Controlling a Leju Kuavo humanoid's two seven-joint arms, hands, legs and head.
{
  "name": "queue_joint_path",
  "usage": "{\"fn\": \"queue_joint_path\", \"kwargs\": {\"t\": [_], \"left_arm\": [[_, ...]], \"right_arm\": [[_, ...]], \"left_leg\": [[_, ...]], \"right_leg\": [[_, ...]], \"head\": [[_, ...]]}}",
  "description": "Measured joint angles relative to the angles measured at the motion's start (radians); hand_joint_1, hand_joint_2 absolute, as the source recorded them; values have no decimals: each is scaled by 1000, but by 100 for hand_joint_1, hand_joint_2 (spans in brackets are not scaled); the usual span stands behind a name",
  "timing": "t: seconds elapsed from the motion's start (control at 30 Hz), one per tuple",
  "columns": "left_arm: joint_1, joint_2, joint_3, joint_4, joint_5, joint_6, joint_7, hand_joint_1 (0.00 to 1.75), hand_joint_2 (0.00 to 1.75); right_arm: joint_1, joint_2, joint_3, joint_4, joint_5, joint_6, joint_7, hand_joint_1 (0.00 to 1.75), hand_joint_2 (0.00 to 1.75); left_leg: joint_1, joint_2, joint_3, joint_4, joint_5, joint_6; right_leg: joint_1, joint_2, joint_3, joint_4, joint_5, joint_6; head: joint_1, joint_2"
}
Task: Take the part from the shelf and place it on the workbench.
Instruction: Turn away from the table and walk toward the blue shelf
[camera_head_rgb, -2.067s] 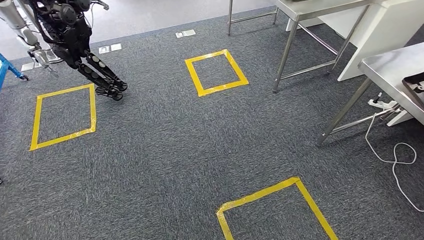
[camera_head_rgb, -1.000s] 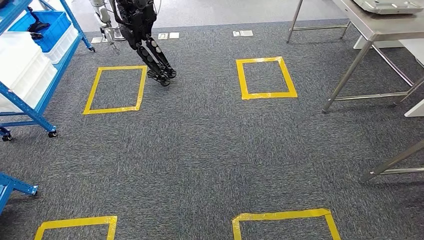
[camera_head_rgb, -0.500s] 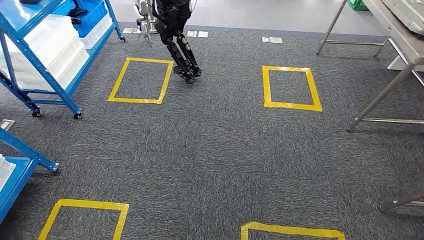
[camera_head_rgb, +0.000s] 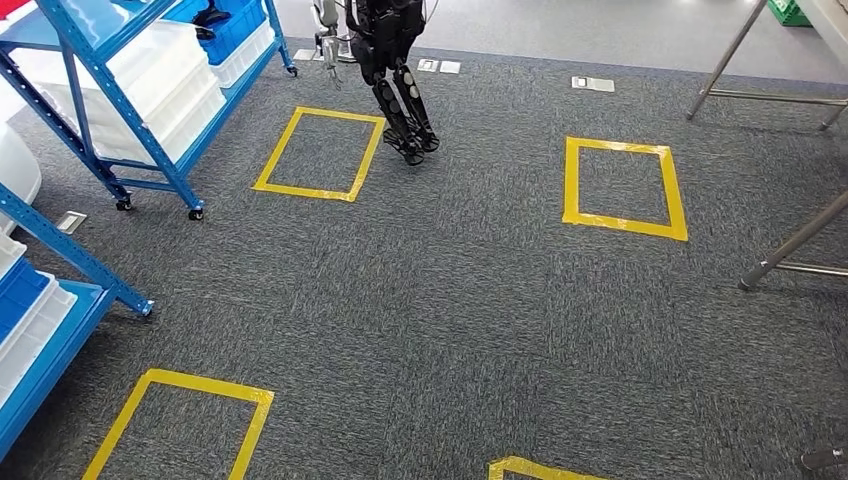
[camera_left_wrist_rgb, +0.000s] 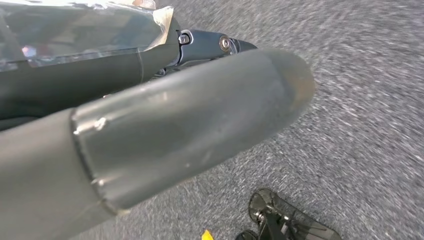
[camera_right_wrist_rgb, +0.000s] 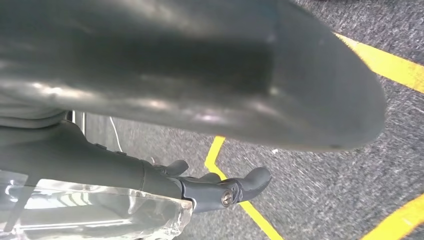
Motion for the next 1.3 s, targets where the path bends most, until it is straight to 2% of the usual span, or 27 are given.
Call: {"fn": "queue_joint_path", "kwargs": {"t": [0.03,0.1,0.17,0.23,0.27,0.3,0.33,0.4,0.43,0.47,0.5,0.53,0.6,0.67,0.73,0.77,0.83,0.9,0.93,0.97,1.0,1.03,1.07,1.13,1.2,1.27,1.3], "left_arm": [[1,0,0,0,0,0,0,0,0],[-1,2,0,0,-1,0,0,0,0],[-5,3,-1,0,-1,0,0,0,0],[-6,3,-1,0,-1,0,0,0,0],[-6,3,-1,0,-1,0,0,0,0],[-6,3,-1,0,-1,0,0,0,0],[-7,3,-1,0,-1,0,0,0,0],[-9,2,-1,0,-1,0,0,0,0],[-9,2,-1,0,-1,0,0,0,0],[-9,2,-1,0,-1,-1,0,0,0],[-8,1,-1,0,-1,-1,0,0,0],[-7,0,-1,0,-1,-1,0,0,0],[-7,0,-1,0,-1,-1,0,0,0],[-7,0,-1,0,-1,-1,0,0,0],[-5,1,-1,0,-1,-1,0,0,0],[-4,1,-1,0,-1,-1,0,0,0],[-3,1,-1,0,0,-1,-1,0,0],[-4,0,-1,0,1,-1,-3,0,0],[-4,0,-1,0,2,-1,-3,0,0],[-4,0,-1,0,2,-1,-3,0,0],[-3,0,-1,0,2,-1,-3,0,0],[-2,0,-1,0,3,-1,-4,0,0],[-1,0,0,0,3,-1,-4,0,0],[-3,1,0,0,3,-1,-5,0,0],[-7,2,-1,0,2,-1,-6,0,0],[-7,1,-1,0,2,-1,-7,0,0],[-7,1,-1,0,2,0,-7,0,0]], "right_arm": [[-1,0,0,0,1,0,0,0,0],[-2,1,0,0,2,0,0,0,0],[-2,2,0,0,3,0,0,0,0],[-3,4,0,0,3,1,0,0,0],[-3,5,0,-1,3,1,0,0,0],[-3,5,0,-1,3,1,0,0,0],[-3,5,0,-1,3,1,0,0,0],[-1,2,0,-1,3,1,0,0,0],[0,2,0,-1,3,1,0,0,0],[0,0,0,-1,3,1,0,0,0],[1,-1,0,-1,3,1,0,0,0],[2,-2,0,-1,3,1,0,0,0],[2,-4,0,-1,3,1,1,0,0],[0,-4,0,0,4,1,0,0,0],[-2,-3,0,0,5,1,0,0,0],[-3,-3,0,0,6,1,0,0,0],[-3,-1,0,0,7,2,1,0,0],[0,-1,0,0,10,4,1,0,0],[1,-2,0,0,11,5,1,0,0],[3,-2,0,0,12,6,1,0,0],[3,-3,0,0,13,7,1,0,0],[3,-3,0,0,14,8,1,0,0],[2,-2,0,0,16,8,1,0,0],[0,-1,1,0,19,9,1,0,0],[-1,1,1,0,21,10,1,0,0],[-1,3,1,0,22,11,1,0,0],[-1,4,2,0,22,11,1,0,0]], "left_leg": [[-1,4,26,-51,30,5],[-9,39,102,-192,89,19],[-19,66,139,-266,106,30],[-24,52,139,-276,107,36],[-21,43,145,-286,113,40],[-18,33,151,-297,120,45],[-14,22,157,-308,127,50],[-11,1,159,-315,134,54],[-11,-11,158,-315,134,54],[-11,-24,158,-315,134,53],[-10,-36,158,-314,134,53],[-9,-49,159,-311,133,51],[-8,-71,160,-302,128,42],[-9,-86,155,-291,121,29],[-9,-97,149,-287,120,19],[-7,-96,146,-284,119,16],[-5,-64,126,-242,92,8],[-3,-19,68,-124,28,0],[-2,-8,33,-55,0,-2],[-1,-3,7,-6,-13,-3],[-1,-1,-2,7,-8,-2],[-2,1,11,-21,17,1],[-4,8,42,-83,52,8],[-13,45,109,-217,103,24],[-24,64,135,-271,112,34],[-25,43,138,-283,119,40],[-24,33,145,-295,125,43]], "right_leg": [[2,-8,2,0,-1,-1],[6,-22,6,0,-4,0],[9,-36,9,-1,-8,5],[10,-51,14,-6,-9,12],[10,-48,15,-4,-12,17],[10,-33,12,9,-21,19],[10,-11,0,41,-40,19],[6,30,-58,164,-96,13],[4,36,-90,227,-120,13],[2,39,-111,265,-129,18],[0,40,-112,265,-121,26],[-3,43,-94,222,-95,38],[-11,63,-31,81,-32,56],[-14,82,3,3,-3,53],[-11,76,6,-1,0,39],[-12,69,7,-2,2,34],[-15,54,8,-3,4,21],[-10,36,7,-4,2,11],[-7,25,7,-4,1,7],[-4,15,7,-3,-1,5],[-2,5,8,-3,-2,3],[0,-4,10,-3,-3,2],[2,-12,12,-4,-5,1],[7,-26,17,-4,-9,2],[10,-41,20,-6,-13,8],[14,-55,22,-9,-16,16],[14,-47,22,-2,-21,20]], "head": [[0,0],[0,0],[1,0],[0,0],[1,0],[1,0],[2,0],[4,0],[4,0],[4,0],[4,0],[4,0],[5,0],[4,0],[4,0],[3,0],[1,0],[-1,0],[-1,0],[-1,0],[-1,0],[-1,0],[-1,0],[-1,0],[-1,0],[-1,0],[0,0]]}}
